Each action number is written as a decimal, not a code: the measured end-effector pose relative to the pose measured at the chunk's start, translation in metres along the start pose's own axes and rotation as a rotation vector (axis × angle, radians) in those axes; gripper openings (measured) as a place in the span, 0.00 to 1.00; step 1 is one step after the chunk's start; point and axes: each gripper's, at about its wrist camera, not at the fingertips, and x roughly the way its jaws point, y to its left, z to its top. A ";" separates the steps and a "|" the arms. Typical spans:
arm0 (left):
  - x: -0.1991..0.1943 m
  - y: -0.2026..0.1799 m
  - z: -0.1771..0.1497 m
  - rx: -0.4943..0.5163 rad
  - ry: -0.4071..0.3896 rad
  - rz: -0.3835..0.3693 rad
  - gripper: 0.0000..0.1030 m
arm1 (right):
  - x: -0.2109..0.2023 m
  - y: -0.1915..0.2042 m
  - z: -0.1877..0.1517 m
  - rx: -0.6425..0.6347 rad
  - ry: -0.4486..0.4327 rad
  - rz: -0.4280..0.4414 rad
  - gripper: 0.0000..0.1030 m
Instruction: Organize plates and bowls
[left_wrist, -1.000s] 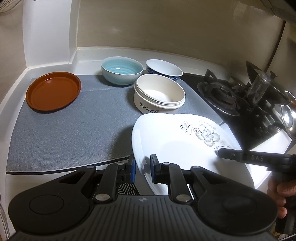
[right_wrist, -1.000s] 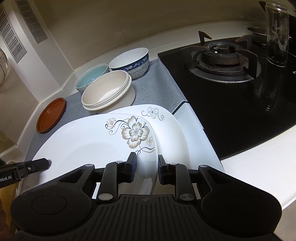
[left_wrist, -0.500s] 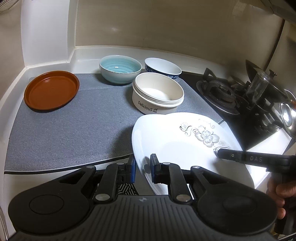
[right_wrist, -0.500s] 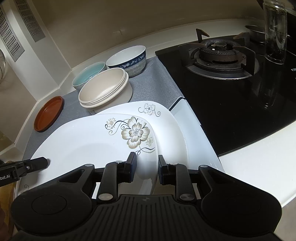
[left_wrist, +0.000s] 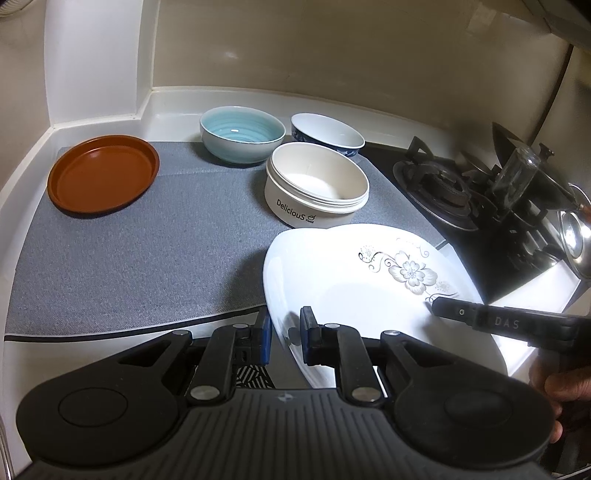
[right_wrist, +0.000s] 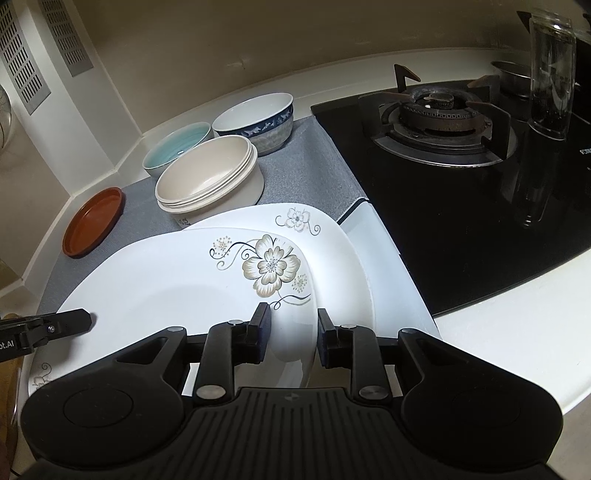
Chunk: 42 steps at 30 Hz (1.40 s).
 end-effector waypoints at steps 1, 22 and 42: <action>0.000 0.000 0.000 -0.001 0.001 0.000 0.17 | 0.000 0.001 0.000 -0.003 -0.001 -0.002 0.27; 0.001 0.001 0.002 -0.034 0.016 0.006 0.14 | 0.000 0.010 -0.002 -0.052 -0.018 -0.041 0.36; 0.002 0.000 0.001 -0.031 0.013 0.002 0.10 | -0.001 0.023 -0.005 -0.140 -0.039 -0.129 0.41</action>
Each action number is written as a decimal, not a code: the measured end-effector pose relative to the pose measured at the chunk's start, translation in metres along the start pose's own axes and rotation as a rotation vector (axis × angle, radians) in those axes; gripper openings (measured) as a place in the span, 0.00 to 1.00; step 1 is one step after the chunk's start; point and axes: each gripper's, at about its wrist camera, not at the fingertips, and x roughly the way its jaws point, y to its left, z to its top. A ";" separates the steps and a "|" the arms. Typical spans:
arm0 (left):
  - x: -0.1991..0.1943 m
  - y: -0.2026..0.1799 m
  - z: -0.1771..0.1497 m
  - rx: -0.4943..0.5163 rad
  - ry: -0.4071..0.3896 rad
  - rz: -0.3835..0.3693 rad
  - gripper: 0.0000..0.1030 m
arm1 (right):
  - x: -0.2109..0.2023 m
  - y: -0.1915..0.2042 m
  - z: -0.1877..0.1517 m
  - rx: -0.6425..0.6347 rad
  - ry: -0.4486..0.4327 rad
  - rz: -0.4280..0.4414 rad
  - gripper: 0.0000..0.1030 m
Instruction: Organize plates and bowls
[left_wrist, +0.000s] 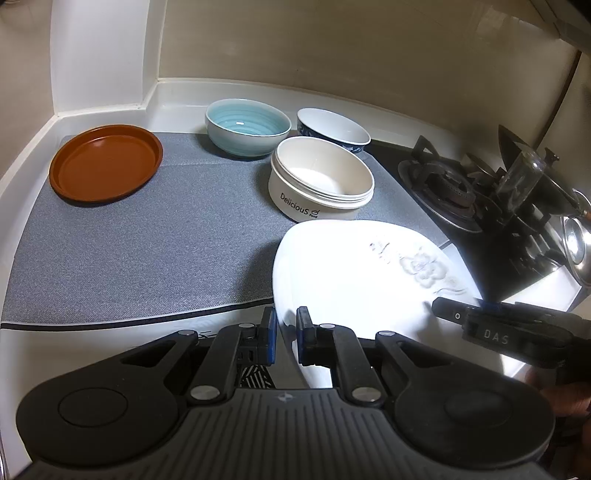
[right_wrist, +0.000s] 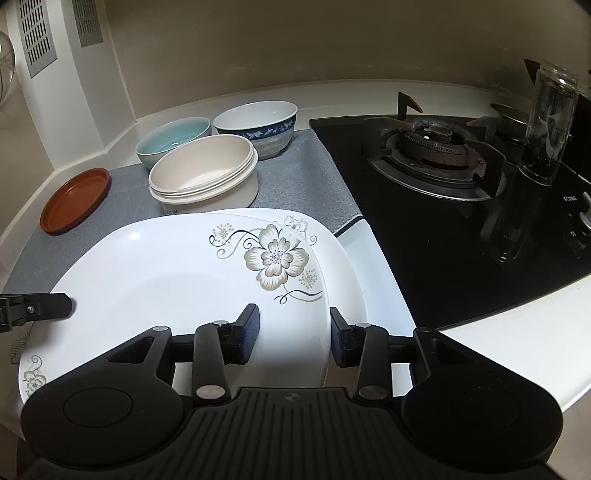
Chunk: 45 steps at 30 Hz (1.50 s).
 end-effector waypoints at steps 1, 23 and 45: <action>0.000 -0.001 0.000 0.003 0.003 -0.003 0.10 | -0.001 0.002 0.000 -0.017 -0.005 -0.014 0.41; 0.011 -0.010 -0.002 0.029 0.029 -0.004 0.13 | -0.006 0.001 0.006 -0.125 -0.050 -0.107 0.41; 0.016 -0.016 -0.004 0.031 0.058 0.022 0.14 | 0.006 -0.019 0.003 -0.061 0.037 0.017 0.36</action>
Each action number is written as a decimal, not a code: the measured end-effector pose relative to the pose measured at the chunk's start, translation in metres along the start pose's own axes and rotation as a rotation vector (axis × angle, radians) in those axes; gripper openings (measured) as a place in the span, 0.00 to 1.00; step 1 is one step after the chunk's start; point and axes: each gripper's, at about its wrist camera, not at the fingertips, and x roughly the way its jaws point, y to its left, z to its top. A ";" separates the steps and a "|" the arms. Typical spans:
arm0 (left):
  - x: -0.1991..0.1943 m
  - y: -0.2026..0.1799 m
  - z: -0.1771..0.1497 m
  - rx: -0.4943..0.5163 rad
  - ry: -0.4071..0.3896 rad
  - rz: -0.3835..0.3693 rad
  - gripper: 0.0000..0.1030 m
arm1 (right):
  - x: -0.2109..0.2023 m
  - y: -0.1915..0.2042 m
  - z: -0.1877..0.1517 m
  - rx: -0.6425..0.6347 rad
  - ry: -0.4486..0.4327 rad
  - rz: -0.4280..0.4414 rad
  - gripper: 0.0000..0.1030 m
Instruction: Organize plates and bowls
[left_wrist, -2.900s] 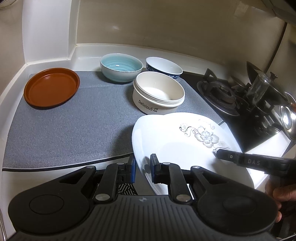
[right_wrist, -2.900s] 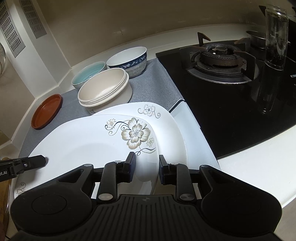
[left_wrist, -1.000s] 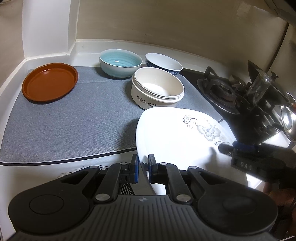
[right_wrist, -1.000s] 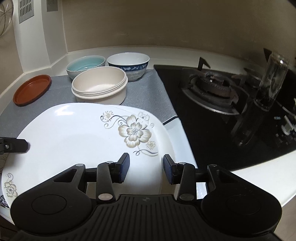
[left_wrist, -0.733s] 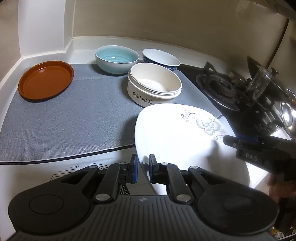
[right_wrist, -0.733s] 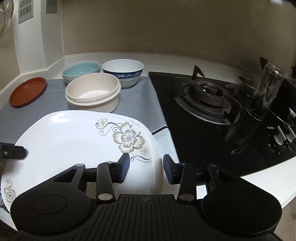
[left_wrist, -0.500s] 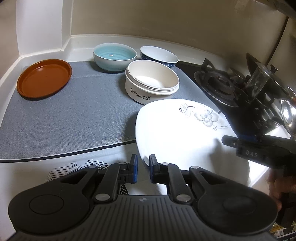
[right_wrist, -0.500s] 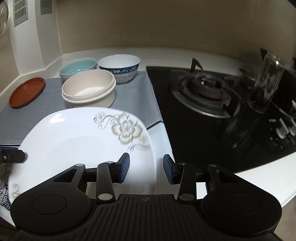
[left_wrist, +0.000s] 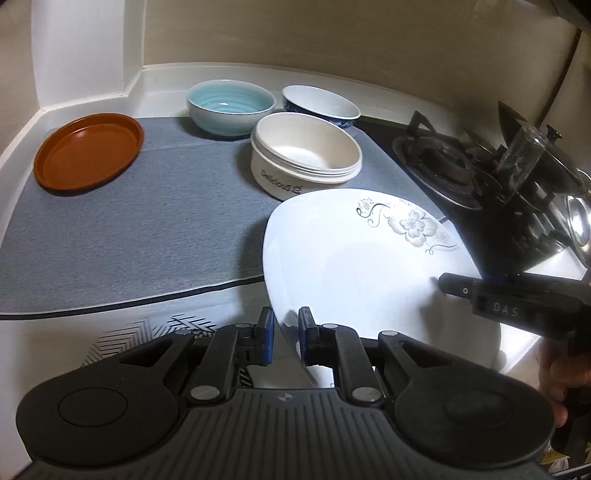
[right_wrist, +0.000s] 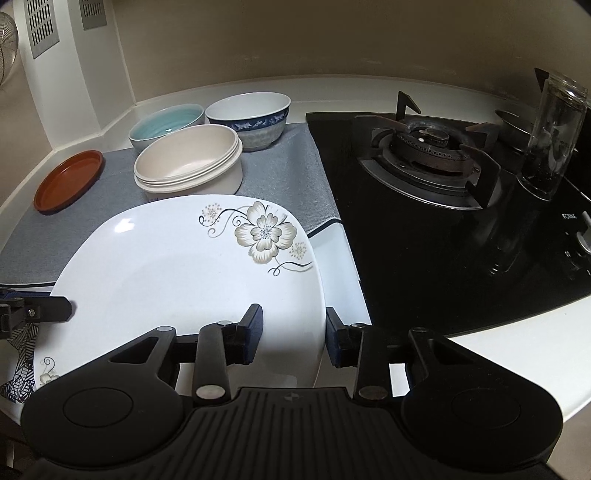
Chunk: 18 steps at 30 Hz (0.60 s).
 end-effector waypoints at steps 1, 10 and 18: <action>-0.001 0.002 0.000 -0.006 0.001 0.008 0.14 | 0.001 0.002 0.001 0.001 0.003 0.002 0.36; -0.007 0.019 -0.002 -0.057 0.018 0.006 0.14 | 0.001 0.017 0.002 -0.060 0.024 0.045 0.37; -0.037 0.051 0.010 -0.220 -0.109 0.060 0.23 | -0.010 0.009 0.011 -0.071 0.023 0.039 0.40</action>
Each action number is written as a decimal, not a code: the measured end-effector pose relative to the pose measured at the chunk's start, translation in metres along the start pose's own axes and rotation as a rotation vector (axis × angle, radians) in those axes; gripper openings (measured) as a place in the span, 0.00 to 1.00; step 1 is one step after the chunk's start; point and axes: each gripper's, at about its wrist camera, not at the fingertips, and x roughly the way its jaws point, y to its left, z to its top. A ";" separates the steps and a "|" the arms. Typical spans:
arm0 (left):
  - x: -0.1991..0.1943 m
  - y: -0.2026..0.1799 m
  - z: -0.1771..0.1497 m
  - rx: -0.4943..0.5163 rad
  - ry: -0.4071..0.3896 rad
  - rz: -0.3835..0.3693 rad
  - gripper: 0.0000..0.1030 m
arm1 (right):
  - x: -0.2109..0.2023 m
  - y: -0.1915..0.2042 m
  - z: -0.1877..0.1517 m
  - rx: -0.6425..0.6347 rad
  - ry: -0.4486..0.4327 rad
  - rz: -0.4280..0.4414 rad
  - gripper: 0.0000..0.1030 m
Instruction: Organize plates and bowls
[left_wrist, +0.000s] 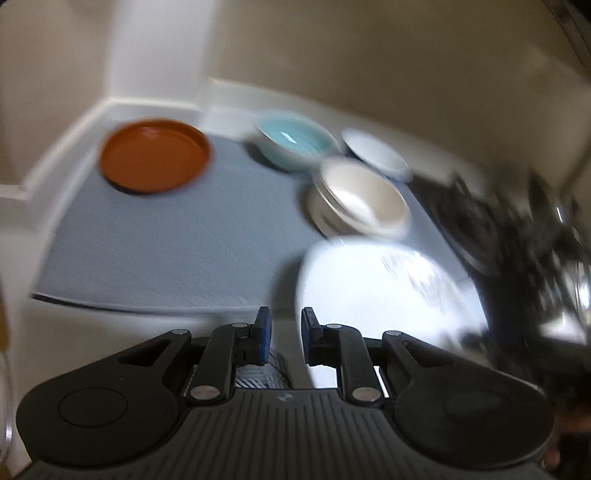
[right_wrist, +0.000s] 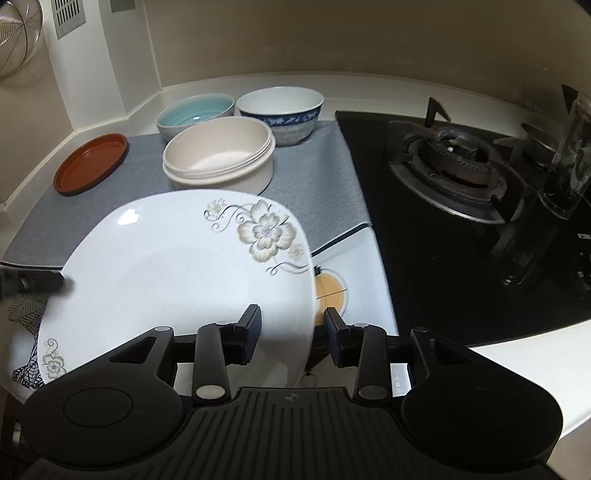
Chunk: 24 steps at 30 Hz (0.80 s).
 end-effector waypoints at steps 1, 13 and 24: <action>-0.002 0.007 0.006 -0.030 -0.023 0.021 0.27 | -0.004 -0.002 0.001 -0.004 -0.009 0.000 0.40; 0.038 0.108 0.064 -0.403 -0.182 0.218 0.37 | -0.054 -0.013 0.026 -0.067 -0.093 0.004 0.40; 0.087 0.148 0.075 -0.557 -0.149 0.201 0.16 | -0.081 -0.008 0.037 -0.100 -0.110 -0.030 0.40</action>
